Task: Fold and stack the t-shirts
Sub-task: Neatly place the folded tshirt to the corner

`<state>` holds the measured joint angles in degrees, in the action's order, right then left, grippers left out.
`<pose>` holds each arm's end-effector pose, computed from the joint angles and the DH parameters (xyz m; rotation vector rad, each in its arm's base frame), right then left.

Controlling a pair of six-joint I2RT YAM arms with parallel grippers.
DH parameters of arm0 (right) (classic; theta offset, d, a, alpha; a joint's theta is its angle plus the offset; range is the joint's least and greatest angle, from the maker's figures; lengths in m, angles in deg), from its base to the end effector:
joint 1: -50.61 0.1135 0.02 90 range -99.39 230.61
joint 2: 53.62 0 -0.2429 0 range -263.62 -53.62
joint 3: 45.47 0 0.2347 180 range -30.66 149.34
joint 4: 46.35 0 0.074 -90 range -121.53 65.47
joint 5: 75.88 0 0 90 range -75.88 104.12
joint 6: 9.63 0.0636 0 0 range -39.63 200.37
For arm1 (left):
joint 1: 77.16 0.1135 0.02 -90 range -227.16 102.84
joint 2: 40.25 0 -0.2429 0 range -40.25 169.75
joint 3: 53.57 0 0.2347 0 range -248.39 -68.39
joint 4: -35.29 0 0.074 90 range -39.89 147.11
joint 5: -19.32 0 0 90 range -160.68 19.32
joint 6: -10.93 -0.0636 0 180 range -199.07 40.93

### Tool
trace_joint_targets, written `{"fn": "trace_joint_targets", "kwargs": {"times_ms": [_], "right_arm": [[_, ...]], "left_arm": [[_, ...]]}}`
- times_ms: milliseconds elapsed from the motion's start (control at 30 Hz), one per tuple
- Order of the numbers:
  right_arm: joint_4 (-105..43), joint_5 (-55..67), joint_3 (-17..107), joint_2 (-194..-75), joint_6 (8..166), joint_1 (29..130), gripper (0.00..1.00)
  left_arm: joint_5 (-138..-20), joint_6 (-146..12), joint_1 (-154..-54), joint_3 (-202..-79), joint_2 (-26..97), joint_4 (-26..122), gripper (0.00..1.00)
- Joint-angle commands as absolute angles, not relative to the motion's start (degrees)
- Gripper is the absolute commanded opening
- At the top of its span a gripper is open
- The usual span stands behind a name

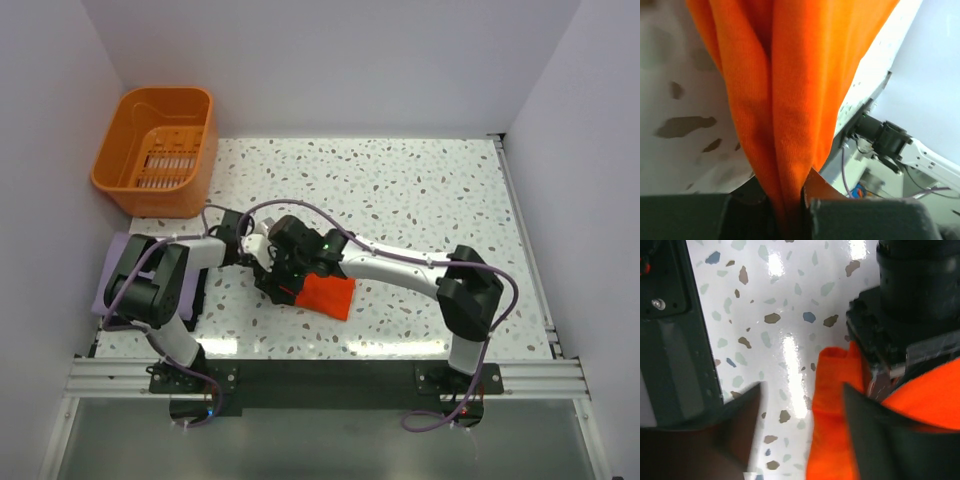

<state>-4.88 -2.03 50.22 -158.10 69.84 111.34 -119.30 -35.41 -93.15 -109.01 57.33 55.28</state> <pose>0.1797 0.3567 0.2089 -1.5836 1.9862 0.7149 0.2563 -0.1231 0.0942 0.3602 -2.7580 1.4244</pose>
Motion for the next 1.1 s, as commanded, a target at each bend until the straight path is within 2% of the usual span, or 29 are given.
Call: {"fn": "trace_joint_targets", "kwargs": {"times_ms": [0,33,133,167,300,367,633,867,1067], "right_arm": [[0.09,-5.83,54.50,-154.78,71.84,107.75,0.81],[3.07,-6.79,55.73,-154.69,71.76,105.22,0.89],[6.77,-7.86,56.44,-153.99,71.06,100.73,0.94],[7.40,-7.68,56.27,-153.20,69.66,99.93,0.99],[9.86,-5.92,54.86,-151.09,67.19,96.93,0.99],[10.83,-4.96,53.72,-149.86,66.05,96.14,0.99],[12.59,-2.24,51.70,-147.40,63.32,95.87,0.99],[13.73,-0.82,50.20,-146.43,61.47,95.79,0.99],[13.91,-0.21,48.71,-145.81,60.59,95.79,0.99]], "left_arm": [[-113.15,-44.08,-89.83,-113.56,54.93,66.00,0.00],[-112.26,-45.48,-89.12,-114.34,55.54,67.15,0.00],[-107.44,-53.47,-87.01,-121.01,58.34,74.61,0.00],[-105.59,-57.84,-86.83,-125.21,59.14,79.41,0.00],[-99.87,-68.07,-86.83,-132.62,62.57,88.41,0.00],[-93.46,-72.89,-86.83,-134.65,63.89,92.20,0.00],[-81.85,-80.81,-86.92,-136.23,62.67,99.22,0.00],[-76.40,-89.25,-82.44,-134.74,58.45,103.45,0.00],[-76.57,-94.18,-80.50,-135.53,50.46,107.40,0.00]]}}
